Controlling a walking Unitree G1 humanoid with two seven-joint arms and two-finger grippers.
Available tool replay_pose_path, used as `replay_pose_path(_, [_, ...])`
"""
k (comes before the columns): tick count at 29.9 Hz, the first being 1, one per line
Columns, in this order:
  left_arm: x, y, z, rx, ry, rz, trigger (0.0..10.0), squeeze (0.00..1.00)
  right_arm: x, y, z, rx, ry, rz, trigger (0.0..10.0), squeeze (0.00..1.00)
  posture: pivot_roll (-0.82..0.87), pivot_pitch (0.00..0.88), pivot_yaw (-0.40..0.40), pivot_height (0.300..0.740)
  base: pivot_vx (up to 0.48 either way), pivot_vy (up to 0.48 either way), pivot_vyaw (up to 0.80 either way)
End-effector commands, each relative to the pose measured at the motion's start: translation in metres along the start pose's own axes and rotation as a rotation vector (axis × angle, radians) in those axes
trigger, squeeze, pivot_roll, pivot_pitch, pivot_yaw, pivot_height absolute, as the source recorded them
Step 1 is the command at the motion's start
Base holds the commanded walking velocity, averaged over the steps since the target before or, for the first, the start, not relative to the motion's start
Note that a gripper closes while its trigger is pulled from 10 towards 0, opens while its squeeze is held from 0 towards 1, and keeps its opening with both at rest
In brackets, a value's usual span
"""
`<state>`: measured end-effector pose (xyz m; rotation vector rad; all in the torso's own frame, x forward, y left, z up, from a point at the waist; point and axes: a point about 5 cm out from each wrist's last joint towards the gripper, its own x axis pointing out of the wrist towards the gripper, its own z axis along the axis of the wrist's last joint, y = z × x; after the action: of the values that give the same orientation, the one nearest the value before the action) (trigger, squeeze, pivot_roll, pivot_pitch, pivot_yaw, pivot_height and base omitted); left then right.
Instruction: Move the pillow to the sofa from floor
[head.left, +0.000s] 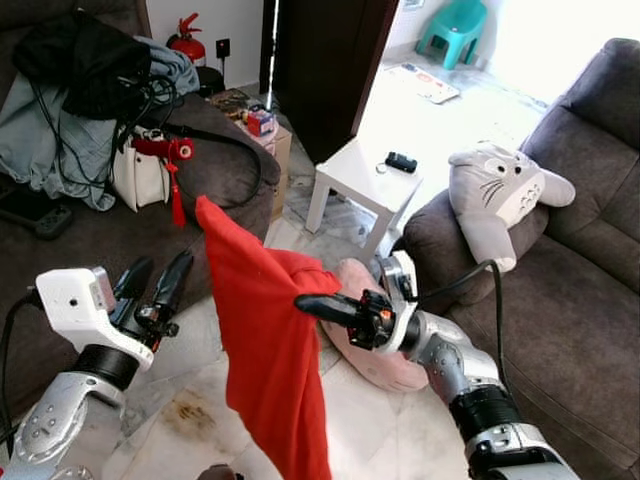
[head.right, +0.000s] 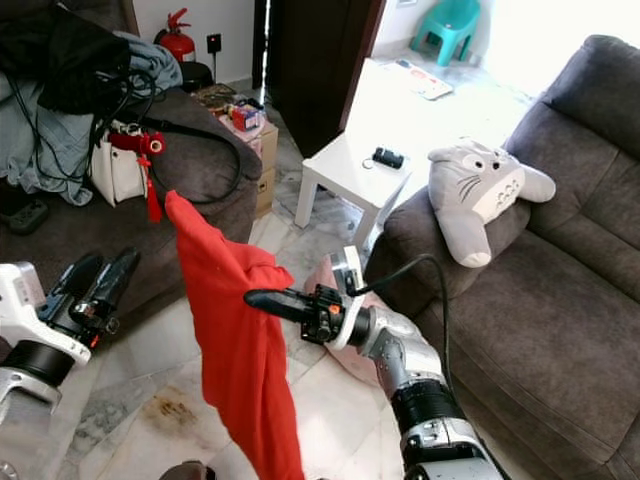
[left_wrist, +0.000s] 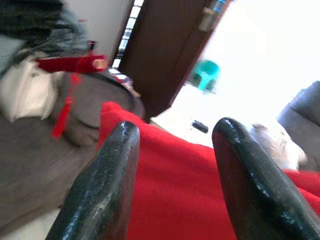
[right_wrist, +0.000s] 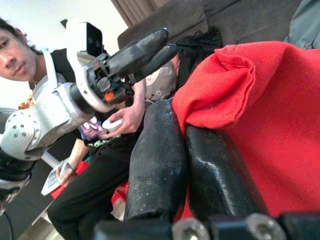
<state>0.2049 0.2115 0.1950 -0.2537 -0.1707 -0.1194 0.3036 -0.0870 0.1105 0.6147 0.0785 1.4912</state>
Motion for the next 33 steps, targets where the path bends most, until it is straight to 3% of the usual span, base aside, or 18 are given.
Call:
replay_pose_path(1, [-0.004, 0.005, 0.009, -0.009, -0.034, 0.04, 10.0, 0.0, 0.002, 0.005, 0.023, -0.085, -0.038, 0.086, 10.0, 0.0, 0.41, 0.064, -0.225, 0.74, 0.0, 0.0, 0.0])
replay_pose_path(5, [-0.013, 0.029, 0.026, -0.028, -0.082, 0.129, 10.0, 0.0, -0.005, 0.008, 0.024, -0.087, -0.006, 0.124, 10.0, 0.0, 0.4, 0.06, -0.224, 0.74, 0.0, 0.0, 0.0])
replay_pose_path(9, [-0.018, 0.034, 0.027, -0.029, -0.057, 0.108, 10.0, 0.0, -0.007, 0.009, 0.021, -0.089, 0.019, 0.117, 10.0, 0.0, 0.39, 0.051, -0.221, 0.74, 0.0, 0.0, 0.0])
replay_pose_path(12, [-0.024, 0.03, 0.017, -0.024, 0.053, 0.015, 10.0, 0.0, -0.001, 0.014, 0.014, -0.067, 0.027, 0.155, 10.0, 0.0, 0.39, 0.046, -0.218, 0.74, 0.0, 0.0, 0.0])
replay_pose_path(14, [-0.027, 0.037, 0.005, -0.04, 0.098, 0.055, 10.0, 0.0, 0.011, 0.024, 0.007, -0.034, 0.022, 0.229, 10.0, 0.0, 0.38, 0.037, -0.216, 0.74, 0.0, 0.0, 0.0])
replay_pose_path(19, [-0.036, 0.043, -0.008, -0.037, 0.167, 0.079, 10.0, 0.0, 0.015, 0.028, -0.003, -0.027, 0.042, 0.252, 10.0, 0.0, 0.39, 0.026, -0.219, 0.74, 0.0, 0.0, 0.0])
replay_pose_path(21, [-0.043, 0.06, -0.008, -0.018, 0.172, 0.159, 10.0, 0.0, 0.008, 0.024, -0.002, -0.033, 0.058, 0.207, 10.0, 0.0, 0.39, 0.025, -0.219, 0.74, 0.0, 0.0, 0.0])
replay_pose_path(22, [-0.047, 0.078, -0.004, -0.002, 0.147, 0.27, 10.0, 0.0, -0.001, 0.022, -0.002, -0.045, 0.09, 0.176, 10.0, 0.0, 0.38, 0.02, -0.22, 0.74, 0.0, 0.0, 0.0])
replay_pose_path(26, [-0.048, 0.092, -0.001, 0.009, 0.099, 0.385, 10.0, 0.0, -0.013, 0.019, 0.001, -0.066, 0.121, 0.124, 10.0, 0.0, 0.38, 0.014, -0.22, 0.74, 0.0, 0.0, 0.0])
replay_pose_path(28, [-0.049, 0.11, 0.002, 0.014, 0.025, 0.542, 10.0, 0.0, -0.028, 0.017, 0.006, -0.096, 0.139, 0.059, 10.0, 0.0, 0.37, 0.011, -0.221, 0.74, 0.0, 0.0, 0.0])
replay_pose_path(33, [-0.051, 0.122, 0.007, -0.017, -0.047, 0.623, 10.0, 0.0, -0.034, 0.018, 0.011, -0.105, 0.137, 0.02, 10.0, 0.0, 0.36, 0.026, -0.223, 0.74, 0.0, 0.0, 0.0])
